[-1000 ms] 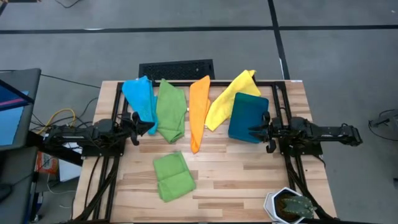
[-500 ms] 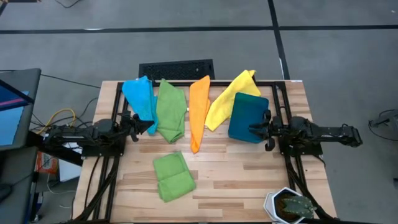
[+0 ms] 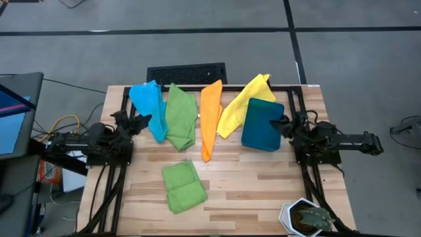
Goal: Fold microfiber towels
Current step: Fold the bottom green microfiber cloth
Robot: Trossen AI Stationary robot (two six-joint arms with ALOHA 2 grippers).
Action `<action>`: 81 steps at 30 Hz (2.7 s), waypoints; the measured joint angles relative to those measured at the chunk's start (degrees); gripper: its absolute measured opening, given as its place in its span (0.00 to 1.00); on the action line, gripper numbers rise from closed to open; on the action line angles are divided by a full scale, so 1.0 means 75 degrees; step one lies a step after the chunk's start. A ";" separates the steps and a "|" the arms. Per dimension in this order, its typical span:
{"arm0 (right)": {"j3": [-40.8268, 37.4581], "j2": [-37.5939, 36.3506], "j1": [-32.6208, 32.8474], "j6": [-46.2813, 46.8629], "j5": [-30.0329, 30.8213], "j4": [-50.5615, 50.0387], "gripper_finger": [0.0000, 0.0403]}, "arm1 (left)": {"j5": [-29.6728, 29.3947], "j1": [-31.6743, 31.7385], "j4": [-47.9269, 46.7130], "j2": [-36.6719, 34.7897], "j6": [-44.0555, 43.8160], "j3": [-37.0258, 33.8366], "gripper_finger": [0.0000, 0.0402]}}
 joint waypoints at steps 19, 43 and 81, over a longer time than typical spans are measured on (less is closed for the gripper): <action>0.3017 0.3071 0.0396 -0.0434 0.1027 -0.0659 0.31 | 0.1438 0.0000 -0.2753 0.2034 0.0680 0.2873 0.37; 0.9616 1.2214 0.0612 -0.3349 -0.1970 -0.3799 0.53 | 0.1995 -0.0002 -0.8755 0.3310 0.0721 0.5273 0.37; 1.2345 1.7318 0.1052 -0.3945 -0.2152 -0.3561 0.48 | 0.2561 -0.0006 -0.9740 0.3192 0.1504 0.3134 0.37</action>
